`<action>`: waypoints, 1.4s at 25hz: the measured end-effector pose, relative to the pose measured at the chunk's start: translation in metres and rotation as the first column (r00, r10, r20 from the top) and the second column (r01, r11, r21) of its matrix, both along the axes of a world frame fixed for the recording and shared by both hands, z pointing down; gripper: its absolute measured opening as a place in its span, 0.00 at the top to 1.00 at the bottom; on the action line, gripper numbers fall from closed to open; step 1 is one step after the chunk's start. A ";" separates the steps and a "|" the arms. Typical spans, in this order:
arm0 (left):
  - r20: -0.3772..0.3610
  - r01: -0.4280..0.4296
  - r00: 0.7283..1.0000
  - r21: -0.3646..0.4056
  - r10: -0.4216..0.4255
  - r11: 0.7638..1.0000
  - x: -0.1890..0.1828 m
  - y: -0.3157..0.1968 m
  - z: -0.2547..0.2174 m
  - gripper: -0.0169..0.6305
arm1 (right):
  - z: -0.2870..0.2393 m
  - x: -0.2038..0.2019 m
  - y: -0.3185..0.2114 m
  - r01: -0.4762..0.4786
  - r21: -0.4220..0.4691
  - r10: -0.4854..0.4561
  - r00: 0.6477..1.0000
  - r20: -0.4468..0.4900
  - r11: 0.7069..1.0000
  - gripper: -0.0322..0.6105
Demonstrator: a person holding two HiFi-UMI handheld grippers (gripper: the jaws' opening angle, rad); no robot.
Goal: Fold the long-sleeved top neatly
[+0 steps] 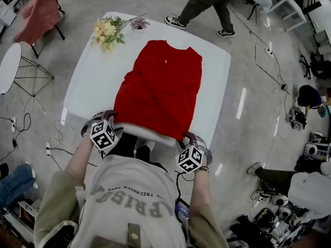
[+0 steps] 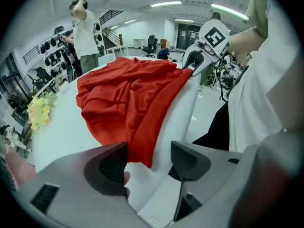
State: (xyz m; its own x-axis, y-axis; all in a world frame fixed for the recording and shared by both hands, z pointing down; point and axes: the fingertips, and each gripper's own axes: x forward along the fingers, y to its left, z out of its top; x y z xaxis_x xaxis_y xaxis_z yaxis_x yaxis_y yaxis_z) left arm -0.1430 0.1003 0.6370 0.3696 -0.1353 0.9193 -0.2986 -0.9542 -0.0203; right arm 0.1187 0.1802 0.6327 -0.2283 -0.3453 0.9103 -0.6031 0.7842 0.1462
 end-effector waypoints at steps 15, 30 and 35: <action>-0.078 -0.067 0.996 -0.297 0.046 0.953 -0.026 0.115 -0.026 0.90 | -0.020 -0.004 0.106 0.104 -0.222 -0.072 0.987 0.146 0.970 0.83; -0.093 0.055 0.994 0.046 -0.050 0.997 0.019 -0.093 -0.111 0.90 | -0.114 0.044 -0.088 0.031 -0.102 -0.005 0.969 0.245 0.994 0.84; -0.021 0.198 0.979 -0.083 -0.201 0.977 0.029 -0.145 -0.061 0.89 | -0.062 0.061 -0.142 -0.099 -0.249 0.147 0.973 0.180 0.963 0.84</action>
State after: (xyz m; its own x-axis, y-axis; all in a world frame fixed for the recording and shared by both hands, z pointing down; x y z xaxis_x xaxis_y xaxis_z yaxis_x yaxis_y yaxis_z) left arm -0.1145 -0.0445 0.5757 0.3692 -0.1357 0.9194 -0.4824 -0.8735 0.0648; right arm 0.1793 0.0386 0.5709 -0.3788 -0.1620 0.9112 -0.6950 0.7000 -0.1645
